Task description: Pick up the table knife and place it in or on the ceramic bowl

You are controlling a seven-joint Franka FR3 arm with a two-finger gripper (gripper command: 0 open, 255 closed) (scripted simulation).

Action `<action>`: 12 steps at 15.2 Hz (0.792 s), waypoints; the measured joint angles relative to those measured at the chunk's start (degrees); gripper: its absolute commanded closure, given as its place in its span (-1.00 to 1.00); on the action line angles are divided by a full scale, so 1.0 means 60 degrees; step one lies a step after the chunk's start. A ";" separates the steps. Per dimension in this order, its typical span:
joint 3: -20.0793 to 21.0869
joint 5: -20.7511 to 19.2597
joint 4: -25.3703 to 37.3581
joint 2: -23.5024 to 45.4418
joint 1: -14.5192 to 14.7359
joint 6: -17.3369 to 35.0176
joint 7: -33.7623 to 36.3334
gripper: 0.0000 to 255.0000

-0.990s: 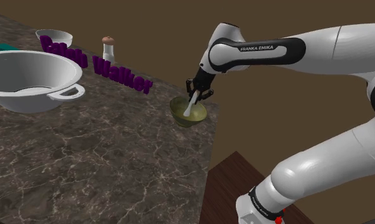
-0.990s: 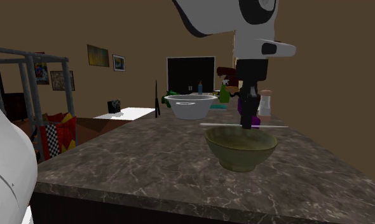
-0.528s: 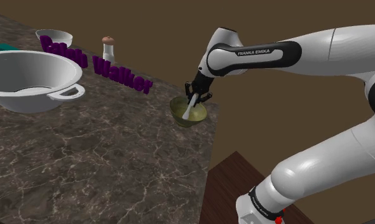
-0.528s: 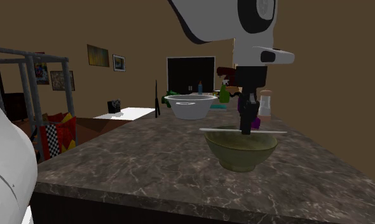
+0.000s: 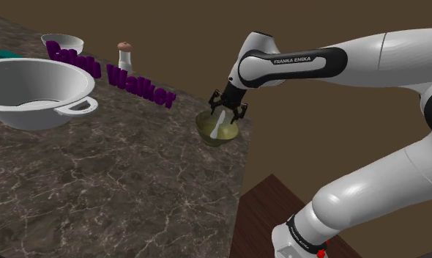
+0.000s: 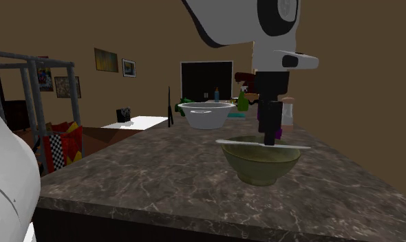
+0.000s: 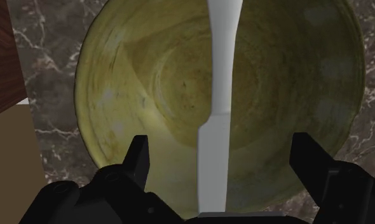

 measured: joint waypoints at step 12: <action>-0.0129 0.0020 0.0792 -0.0460 -0.0032 -0.1248 -0.0046 -1.00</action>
